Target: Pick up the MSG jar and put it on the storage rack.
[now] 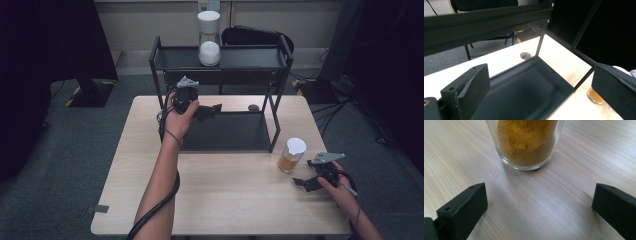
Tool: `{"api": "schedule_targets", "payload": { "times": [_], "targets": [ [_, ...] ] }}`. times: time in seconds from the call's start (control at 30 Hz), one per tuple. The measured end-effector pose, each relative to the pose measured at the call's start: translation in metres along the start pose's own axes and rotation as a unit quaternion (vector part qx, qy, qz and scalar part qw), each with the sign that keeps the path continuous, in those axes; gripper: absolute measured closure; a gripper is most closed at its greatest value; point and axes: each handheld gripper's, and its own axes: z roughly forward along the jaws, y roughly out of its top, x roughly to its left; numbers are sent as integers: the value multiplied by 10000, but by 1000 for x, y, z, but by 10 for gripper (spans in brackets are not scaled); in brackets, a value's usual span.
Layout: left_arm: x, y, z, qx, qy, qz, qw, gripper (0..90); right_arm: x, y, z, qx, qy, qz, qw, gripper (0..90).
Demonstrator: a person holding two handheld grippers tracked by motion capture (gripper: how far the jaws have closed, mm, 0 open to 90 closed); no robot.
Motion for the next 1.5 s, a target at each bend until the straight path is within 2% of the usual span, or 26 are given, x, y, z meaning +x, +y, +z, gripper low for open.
{"api": "schedule_targets", "payload": {
  "times": [0.23,0.43,0.87,1.43,1.5],
  "targets": [
    [2,-18,4,2,17,-57,10000,13,0,0,0,0,0,-8,10000,0],
    [5,-32,8,62,-61,-28,10000,13,0,0,0,1,-2,-5,10000,0],
    [7,-62,20,139,-221,-130,9996,13,0,0,0,1,-6,2,10000,0],
    [0,-98,31,316,-243,-35,9992,15,1,0,0,2,-11,5,10000,0],
    [-3,-101,32,355,-204,72,9991,21,1,0,0,1,-13,7,10000,0]
  ]
}}
